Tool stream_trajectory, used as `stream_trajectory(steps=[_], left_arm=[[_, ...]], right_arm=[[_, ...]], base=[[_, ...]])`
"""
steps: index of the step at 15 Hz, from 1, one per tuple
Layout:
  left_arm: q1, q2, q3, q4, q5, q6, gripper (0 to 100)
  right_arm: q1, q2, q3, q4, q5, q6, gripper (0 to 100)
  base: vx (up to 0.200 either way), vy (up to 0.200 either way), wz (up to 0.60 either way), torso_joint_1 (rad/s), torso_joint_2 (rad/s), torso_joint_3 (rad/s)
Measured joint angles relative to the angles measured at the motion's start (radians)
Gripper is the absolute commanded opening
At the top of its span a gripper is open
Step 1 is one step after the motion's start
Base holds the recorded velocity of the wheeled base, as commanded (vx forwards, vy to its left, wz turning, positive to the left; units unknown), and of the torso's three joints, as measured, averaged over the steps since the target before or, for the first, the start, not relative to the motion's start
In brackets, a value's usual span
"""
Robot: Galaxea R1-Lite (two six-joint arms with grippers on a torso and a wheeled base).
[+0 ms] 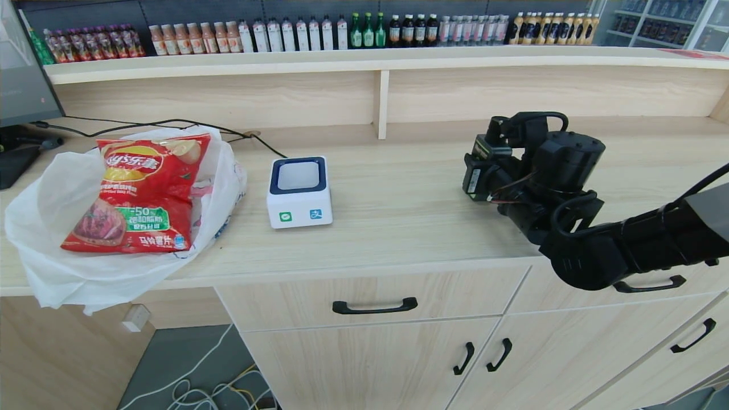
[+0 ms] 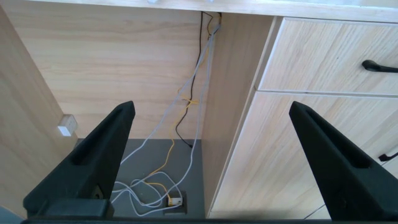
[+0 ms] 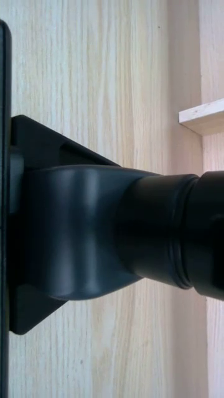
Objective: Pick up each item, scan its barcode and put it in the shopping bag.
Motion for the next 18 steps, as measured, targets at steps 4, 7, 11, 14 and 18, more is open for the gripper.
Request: stream_trajectory(steps=[4, 7, 11, 14, 18], left_arm=[[0.000, 0.000, 0.000, 0.000, 0.000, 0.000, 100], [0.000, 0.000, 0.000, 0.000, 0.000, 0.000, 100], [0.000, 0.000, 0.000, 0.000, 0.000, 0.000, 100], [0.000, 0.000, 0.000, 0.000, 0.000, 0.000, 100], [0.000, 0.000, 0.000, 0.000, 0.000, 0.000, 100]], right_arm=[[0.013, -0.003, 0.047, -0.054, -0.001, -0.007, 0], [0.016, -0.003, 0.098, -0.091, 0.000, -0.008, 0], [0.014, -0.007, 0.084, -0.092, 0.000, -0.012, 0], [0.015, -0.024, 0.024, -0.086, 0.003, -0.036, 0], [0.053, -0.085, 0.015, -0.082, 0.003, -0.066, 0]], base=[[0.000, 0.000, 0.00, 0.000, 0.00, 0.000], [0.000, 0.000, 0.00, 0.000, 0.00, 0.000], [0.000, 0.000, 0.00, 0.000, 0.00, 0.000], [0.000, 0.000, 0.00, 0.000, 0.00, 0.000], [0.000, 0.000, 0.00, 0.000, 0.00, 0.000]])
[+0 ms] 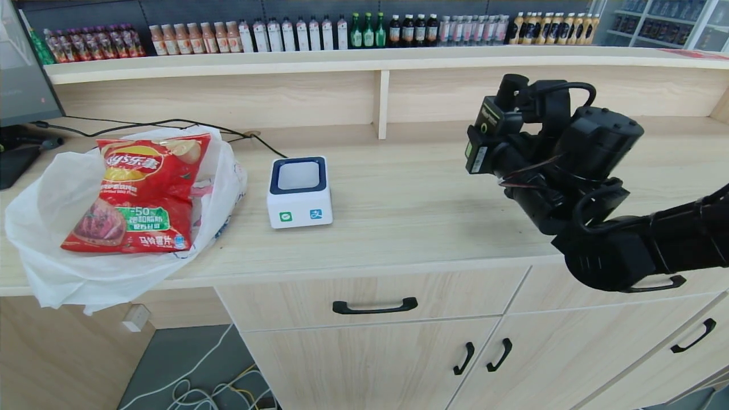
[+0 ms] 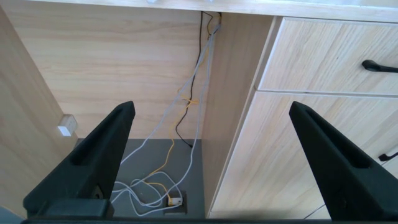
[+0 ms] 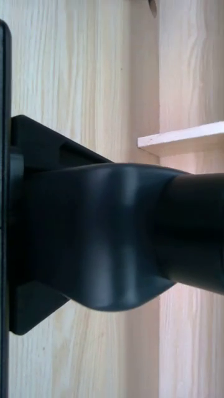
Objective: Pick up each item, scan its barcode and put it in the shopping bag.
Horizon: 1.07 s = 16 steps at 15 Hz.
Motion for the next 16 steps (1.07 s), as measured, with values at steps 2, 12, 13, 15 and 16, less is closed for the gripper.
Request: stream_trajectory(steps=[2, 12, 13, 15, 16], left_arm=[[0.000, 0.000, 0.000, 0.000, -0.001, 0.000, 100], [0.000, 0.000, 0.000, 0.000, 0.000, 0.000, 100], [0.000, 0.000, 0.000, 0.000, -0.001, 0.000, 100], [0.000, 0.000, 0.000, 0.000, 0.000, 0.000, 100], [0.000, 0.000, 0.000, 0.000, 0.000, 0.000, 100]], right_arm=[[0.048, -0.042, 0.029, -0.001, 0.000, -0.035, 0], [0.359, -0.245, 0.430, -0.310, 0.005, -0.421, 0], [0.382, -0.254, 0.444, -0.316, 0.003, -0.432, 0], [0.451, -0.266, 0.466, -0.321, 0.000, -0.439, 0], [0.483, -0.267, 0.474, -0.322, -0.001, -0.443, 0]], base=[[0.000, 0.000, 0.00, 0.000, 0.00, 0.000], [0.000, 0.000, 0.00, 0.000, 0.00, 0.000], [0.000, 0.000, 0.00, 0.000, 0.00, 0.000], [0.000, 0.000, 0.00, 0.000, 0.00, 0.000], [0.000, 0.000, 0.00, 0.000, 0.00, 0.000]])
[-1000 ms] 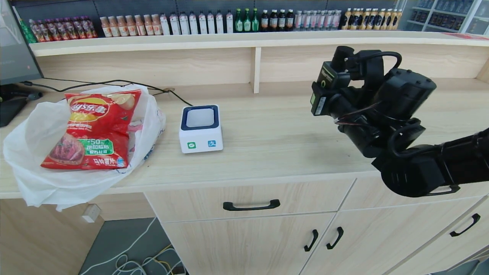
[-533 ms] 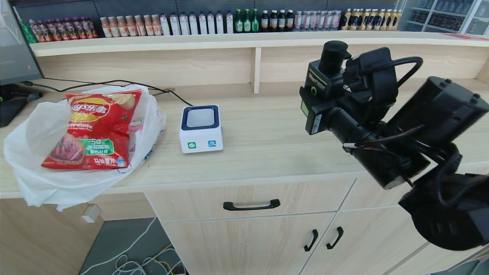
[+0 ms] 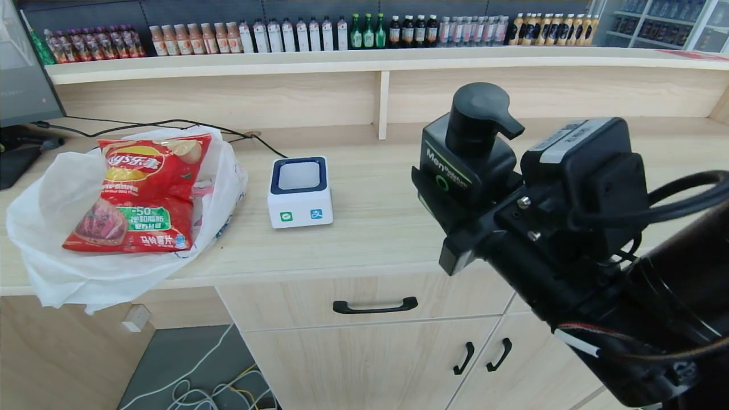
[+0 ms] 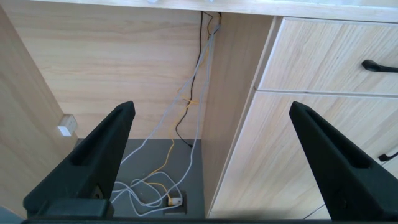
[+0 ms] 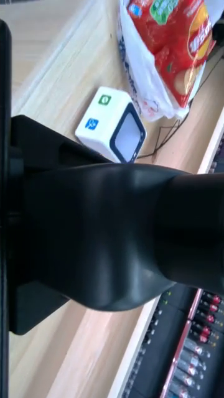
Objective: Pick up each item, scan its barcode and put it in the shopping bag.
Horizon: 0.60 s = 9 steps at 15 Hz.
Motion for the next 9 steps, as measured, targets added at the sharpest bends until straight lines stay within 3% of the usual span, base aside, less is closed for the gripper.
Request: stream_trajectory(steps=[5, 9], left_arm=[[0.000, 0.000, 0.000, 0.000, 0.000, 0.000, 100], [0.000, 0.000, 0.000, 0.000, 0.000, 0.000, 100]], right_arm=[[0.144, 0.000, 0.011, -0.015, 0.004, -0.027, 0], [0.177, 0.000, 0.100, -0.152, 0.021, 0.007, 0]], base=[[0.000, 0.000, 0.00, 0.000, 0.00, 0.000], [0.000, 0.000, 0.00, 0.000, 0.00, 0.000]])
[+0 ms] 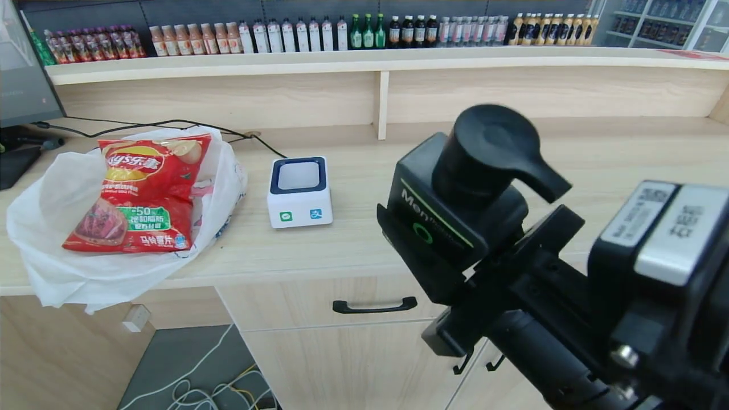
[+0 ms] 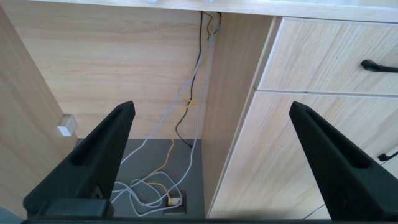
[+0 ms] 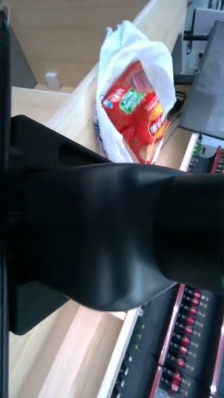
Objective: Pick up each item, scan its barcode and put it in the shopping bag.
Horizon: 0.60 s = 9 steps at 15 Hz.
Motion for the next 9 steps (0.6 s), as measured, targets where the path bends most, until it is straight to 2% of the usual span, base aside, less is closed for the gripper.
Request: stream_trajectory(steps=[2, 5, 7, 9], left_arm=[[0.000, 0.000, 0.000, 0.000, 0.000, 0.000, 100], [0.000, 0.000, 0.000, 0.000, 0.000, 0.000, 100], [0.000, 0.000, 0.000, 0.000, 0.000, 0.000, 100], [0.000, 0.000, 0.000, 0.000, -0.001, 0.000, 100]], right_arm=[[0.005, -0.005, 0.046, -0.008, 0.067, 0.011, 0], [-0.005, -0.003, 0.051, -0.008, 0.245, -0.036, 0], [-0.021, 0.004, 0.049, -0.008, 0.312, -0.080, 0], [-0.026, 0.009, 0.041, -0.009, 0.329, -0.115, 0]], base=[[0.000, 0.000, 0.00, 0.000, 0.00, 0.000], [0.000, 0.000, 0.00, 0.000, 0.00, 0.000], [0.000, 0.000, 0.00, 0.000, 0.00, 0.000], [0.000, 0.000, 0.00, 0.000, 0.00, 0.000]])
